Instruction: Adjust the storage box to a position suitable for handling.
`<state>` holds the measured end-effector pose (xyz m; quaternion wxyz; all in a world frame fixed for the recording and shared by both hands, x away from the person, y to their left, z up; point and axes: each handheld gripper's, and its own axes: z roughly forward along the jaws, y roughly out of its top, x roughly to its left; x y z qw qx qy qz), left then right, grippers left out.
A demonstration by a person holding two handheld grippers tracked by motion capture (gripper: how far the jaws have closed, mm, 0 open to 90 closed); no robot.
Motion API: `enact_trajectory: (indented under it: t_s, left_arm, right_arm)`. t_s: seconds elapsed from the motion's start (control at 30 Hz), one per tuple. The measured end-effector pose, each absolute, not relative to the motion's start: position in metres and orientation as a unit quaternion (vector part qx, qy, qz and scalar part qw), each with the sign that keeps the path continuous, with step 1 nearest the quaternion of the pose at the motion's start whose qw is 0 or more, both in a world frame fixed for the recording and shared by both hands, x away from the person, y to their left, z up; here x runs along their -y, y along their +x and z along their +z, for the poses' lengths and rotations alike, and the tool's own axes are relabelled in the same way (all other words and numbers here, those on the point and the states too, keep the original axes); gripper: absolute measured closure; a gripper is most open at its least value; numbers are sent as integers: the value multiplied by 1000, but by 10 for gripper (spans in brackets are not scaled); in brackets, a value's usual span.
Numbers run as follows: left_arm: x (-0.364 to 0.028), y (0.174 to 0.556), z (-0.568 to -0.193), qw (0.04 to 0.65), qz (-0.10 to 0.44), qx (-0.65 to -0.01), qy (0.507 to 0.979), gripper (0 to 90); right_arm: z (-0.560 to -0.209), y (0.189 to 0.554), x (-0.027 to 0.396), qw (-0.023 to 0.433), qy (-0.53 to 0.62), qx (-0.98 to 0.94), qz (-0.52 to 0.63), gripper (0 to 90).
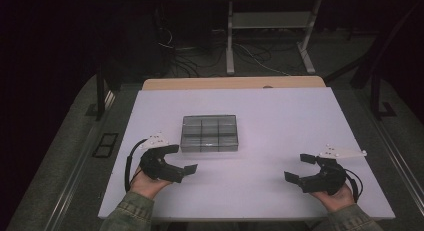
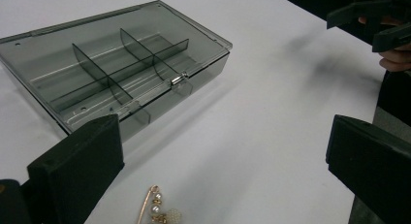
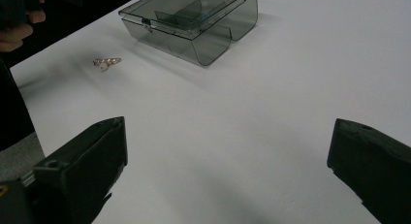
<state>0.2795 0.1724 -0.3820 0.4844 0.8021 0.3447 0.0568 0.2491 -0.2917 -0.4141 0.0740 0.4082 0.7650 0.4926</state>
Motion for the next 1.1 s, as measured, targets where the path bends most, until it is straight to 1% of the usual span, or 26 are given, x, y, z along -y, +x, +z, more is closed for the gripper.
enact_trajectory:
  t_s: [0.7, 1.1]
  left_arm:
    - [-181, 302, -378, 467, 54, -359, 807, 0]
    - [-189, 314, -372, 455, 67, -367, 809, 0]
  right_arm:
    - [-415, 249, 292, 75, 406, -767, 491, 4]
    - [-415, 250, 292, 76, 406, -767, 490, 4]
